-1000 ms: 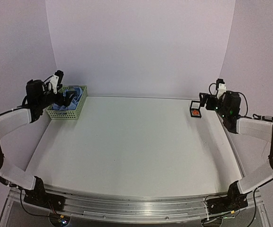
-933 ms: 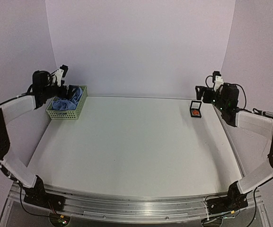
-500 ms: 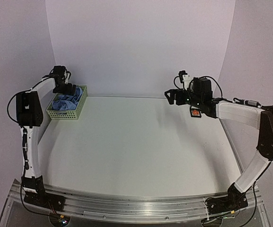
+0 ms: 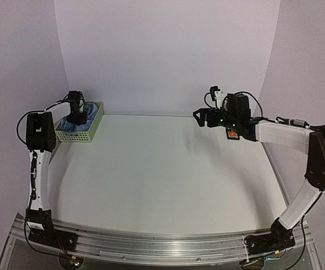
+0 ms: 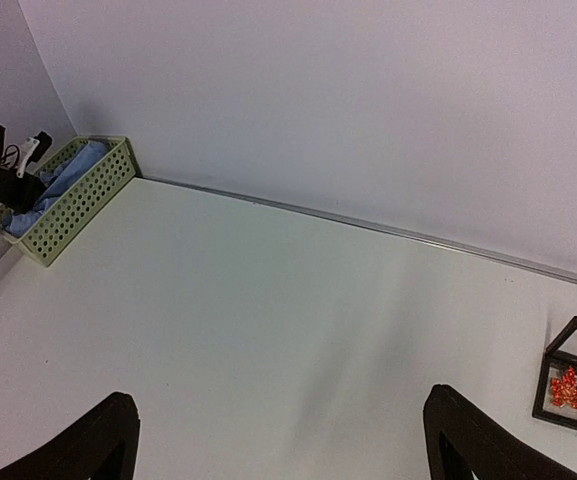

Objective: Pin the brooch onto the clothing

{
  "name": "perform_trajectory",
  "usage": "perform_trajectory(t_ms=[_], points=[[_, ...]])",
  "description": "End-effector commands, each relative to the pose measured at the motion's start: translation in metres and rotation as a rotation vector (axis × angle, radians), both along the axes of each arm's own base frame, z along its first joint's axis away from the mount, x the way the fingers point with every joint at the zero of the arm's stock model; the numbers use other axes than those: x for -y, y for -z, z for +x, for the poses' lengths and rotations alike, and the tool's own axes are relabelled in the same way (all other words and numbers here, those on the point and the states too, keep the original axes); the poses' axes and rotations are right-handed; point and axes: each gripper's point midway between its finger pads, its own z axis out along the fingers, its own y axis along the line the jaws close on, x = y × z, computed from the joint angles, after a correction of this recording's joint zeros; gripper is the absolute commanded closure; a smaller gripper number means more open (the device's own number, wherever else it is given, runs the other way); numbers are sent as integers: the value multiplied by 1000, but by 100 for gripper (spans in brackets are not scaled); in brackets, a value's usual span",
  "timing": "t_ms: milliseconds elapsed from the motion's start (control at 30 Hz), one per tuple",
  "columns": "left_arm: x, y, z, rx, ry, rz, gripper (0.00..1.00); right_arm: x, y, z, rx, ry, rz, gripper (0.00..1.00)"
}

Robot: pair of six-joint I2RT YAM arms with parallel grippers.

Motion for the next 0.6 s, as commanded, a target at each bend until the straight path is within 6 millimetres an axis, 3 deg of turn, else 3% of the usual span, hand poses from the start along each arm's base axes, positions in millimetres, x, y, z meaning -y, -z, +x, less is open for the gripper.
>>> perform_trajectory(t_ms=[0, 300, 333, 467, 567], points=[[-15, -107, 17, 270, -29, 59, 100, -6, -30, -5, 53, -18, 43, 2], [-9, -254, -5, 617, -13, 148, 100, -24, -48, -4, 84, -75, 72, 2], [7, -270, -8, 654, 15, 161, 100, -26, -50, -4, 90, -80, 77, 2], [29, -340, -32, 817, 55, 225, 100, -35, -70, -7, 124, -100, 109, 2], [63, -396, -61, 960, 146, 284, 100, -43, -92, -12, 161, -119, 138, 2]])
